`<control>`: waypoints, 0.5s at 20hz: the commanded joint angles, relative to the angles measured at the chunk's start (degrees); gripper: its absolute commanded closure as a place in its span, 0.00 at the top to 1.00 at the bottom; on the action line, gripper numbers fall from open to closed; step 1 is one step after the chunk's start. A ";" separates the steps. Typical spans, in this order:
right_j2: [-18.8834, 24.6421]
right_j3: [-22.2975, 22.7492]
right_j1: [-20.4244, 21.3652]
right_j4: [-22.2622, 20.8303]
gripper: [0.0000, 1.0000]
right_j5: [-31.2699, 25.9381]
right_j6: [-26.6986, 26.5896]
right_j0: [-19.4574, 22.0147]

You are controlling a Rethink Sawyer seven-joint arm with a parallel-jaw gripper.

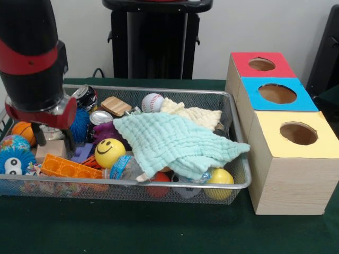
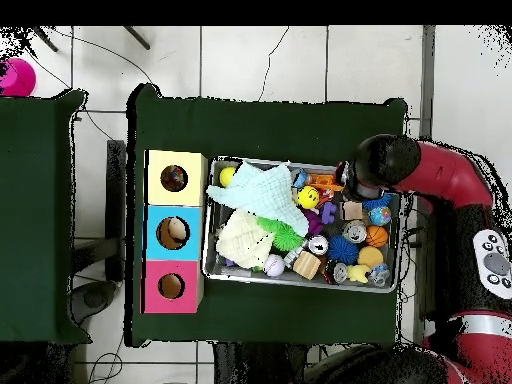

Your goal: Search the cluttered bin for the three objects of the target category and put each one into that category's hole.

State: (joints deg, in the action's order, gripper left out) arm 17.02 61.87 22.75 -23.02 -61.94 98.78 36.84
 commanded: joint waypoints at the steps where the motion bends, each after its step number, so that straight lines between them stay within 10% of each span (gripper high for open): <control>1: 5.51 4.88 6.09 1.67 1.00 -9.47 -17.50 1.81; 10: 6.89 5.86 4.32 1.34 1.00 -5.24 -15.37 2.28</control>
State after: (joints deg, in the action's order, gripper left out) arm 18.52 62.08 27.61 -21.58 -65.93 98.78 38.45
